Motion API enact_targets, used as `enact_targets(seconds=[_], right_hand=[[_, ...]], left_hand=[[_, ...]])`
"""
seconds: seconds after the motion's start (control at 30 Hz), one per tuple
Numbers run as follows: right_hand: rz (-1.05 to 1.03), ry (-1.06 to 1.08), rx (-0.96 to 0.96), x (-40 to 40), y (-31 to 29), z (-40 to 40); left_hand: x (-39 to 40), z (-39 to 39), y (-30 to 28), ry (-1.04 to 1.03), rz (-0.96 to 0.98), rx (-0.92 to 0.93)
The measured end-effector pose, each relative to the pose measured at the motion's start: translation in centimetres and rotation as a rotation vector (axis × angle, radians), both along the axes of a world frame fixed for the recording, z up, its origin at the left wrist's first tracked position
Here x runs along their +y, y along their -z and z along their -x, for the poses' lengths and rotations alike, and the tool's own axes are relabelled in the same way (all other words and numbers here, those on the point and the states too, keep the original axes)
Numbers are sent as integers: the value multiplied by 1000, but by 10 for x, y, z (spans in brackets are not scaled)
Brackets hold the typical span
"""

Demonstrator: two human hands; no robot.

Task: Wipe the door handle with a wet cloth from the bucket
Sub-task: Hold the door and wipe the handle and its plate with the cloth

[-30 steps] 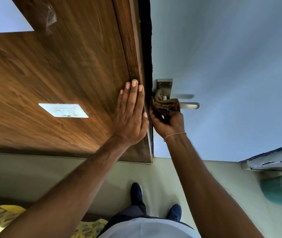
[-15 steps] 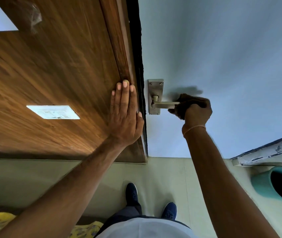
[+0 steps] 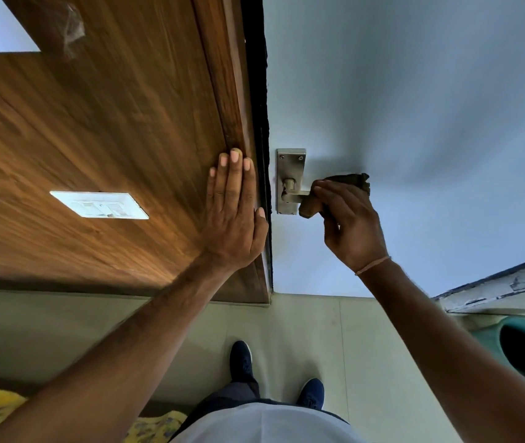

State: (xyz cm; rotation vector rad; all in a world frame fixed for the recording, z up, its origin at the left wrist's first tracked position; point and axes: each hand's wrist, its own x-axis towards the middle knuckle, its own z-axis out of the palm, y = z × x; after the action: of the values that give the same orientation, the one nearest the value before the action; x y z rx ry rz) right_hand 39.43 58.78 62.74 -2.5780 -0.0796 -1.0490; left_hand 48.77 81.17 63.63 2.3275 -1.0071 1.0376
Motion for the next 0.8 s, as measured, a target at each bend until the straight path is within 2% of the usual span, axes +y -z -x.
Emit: enact_targets(seconds=[0.17, 0.3, 0.5, 0.67, 0.8], right_hand=[[397, -80, -58, 18, 0, -18], [566, -163, -63, 23, -2, -34], [774, -145, 22, 11, -1, -33], [804, -140, 47, 4, -5, -29], [748, -142, -26, -6, -7, -24]], left_hand=[[1, 1, 0, 0, -5, 1], [2, 1, -3, -5, -22, -5], [-1, 5, -3, -50, -17, -11], [-4, 10, -3, -74, -3, 5], [-1, 11, -7, -65, -19, 9]])
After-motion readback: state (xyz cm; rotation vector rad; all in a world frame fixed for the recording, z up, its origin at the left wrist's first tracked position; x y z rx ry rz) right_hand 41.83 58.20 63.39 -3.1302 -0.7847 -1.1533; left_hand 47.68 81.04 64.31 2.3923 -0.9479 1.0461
